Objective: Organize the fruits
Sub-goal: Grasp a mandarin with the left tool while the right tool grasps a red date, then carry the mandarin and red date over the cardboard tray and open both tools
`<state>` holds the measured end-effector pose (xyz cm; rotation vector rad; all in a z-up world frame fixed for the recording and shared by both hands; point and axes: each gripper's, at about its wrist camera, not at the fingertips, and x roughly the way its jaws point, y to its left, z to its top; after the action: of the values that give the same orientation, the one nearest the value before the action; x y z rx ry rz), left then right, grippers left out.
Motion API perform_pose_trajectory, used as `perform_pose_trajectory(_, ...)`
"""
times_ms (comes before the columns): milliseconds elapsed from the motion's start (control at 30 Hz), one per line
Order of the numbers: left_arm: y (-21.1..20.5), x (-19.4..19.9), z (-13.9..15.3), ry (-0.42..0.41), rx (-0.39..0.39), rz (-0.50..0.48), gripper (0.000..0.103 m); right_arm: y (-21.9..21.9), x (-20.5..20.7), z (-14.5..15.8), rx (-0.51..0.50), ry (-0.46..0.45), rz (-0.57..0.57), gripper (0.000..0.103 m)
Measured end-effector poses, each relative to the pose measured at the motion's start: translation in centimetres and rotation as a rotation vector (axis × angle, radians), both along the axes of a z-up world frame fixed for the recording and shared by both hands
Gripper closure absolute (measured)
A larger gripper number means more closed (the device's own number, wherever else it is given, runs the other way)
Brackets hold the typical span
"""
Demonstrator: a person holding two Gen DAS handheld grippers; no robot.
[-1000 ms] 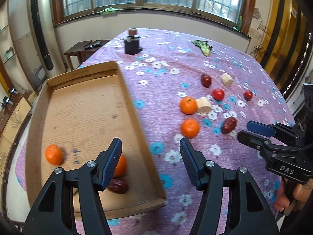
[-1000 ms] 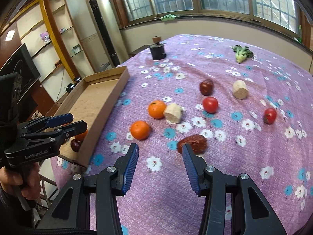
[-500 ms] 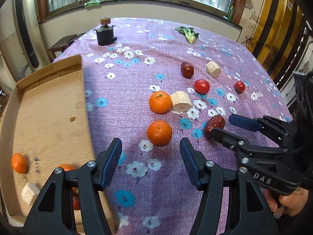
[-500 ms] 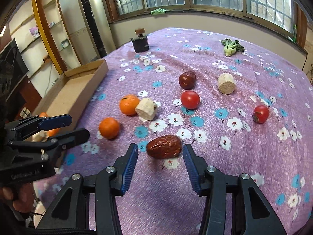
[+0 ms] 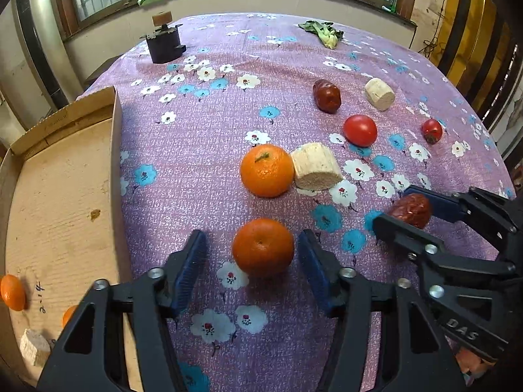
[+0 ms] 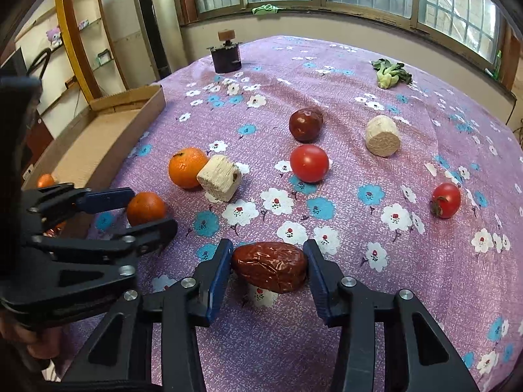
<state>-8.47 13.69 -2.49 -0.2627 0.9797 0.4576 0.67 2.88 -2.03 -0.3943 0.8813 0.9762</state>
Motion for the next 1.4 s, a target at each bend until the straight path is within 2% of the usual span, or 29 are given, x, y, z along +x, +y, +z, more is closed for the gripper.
perform_pose_trajectory(67,0.1,0.0,0.1,-0.006,-0.004,-0.007,0.071,-0.7,0.0,0.4,0.022,0.013,-0.008,0.058)
perform_pose_trajectory(100,0.1,0.0,0.2,-0.008,-0.008,-0.006,0.071,-1.0,0.0,0.7,0.031,0.015,-0.01,0.058)
perform_pose_trajectory(333,-0.2,-1.0,0.8,-0.052,-0.031,-0.056,0.073,-3.7,-0.4,2.5,0.104,0.045,-0.043,0.058)
perform_pose_trajectory(600,-0.1,-3.7,2.0,-0.103,-0.058,-0.063,0.073,-5.3,-1.1,3.4,0.129,0.047,-0.063,0.058)
perform_pose_trajectory(1000,-0.1,-6.2,5.4,-0.187,-0.042,-0.048,0.073,-4.0,-3.5,4.8,0.155,0.033,-0.004,0.058)
perform_pose_trajectory(1400,1.8,-8.8,6.3,-0.205,-0.021,0.013,0.073,-1.2,-6.1,5.8,0.165,0.023,0.076,0.058)
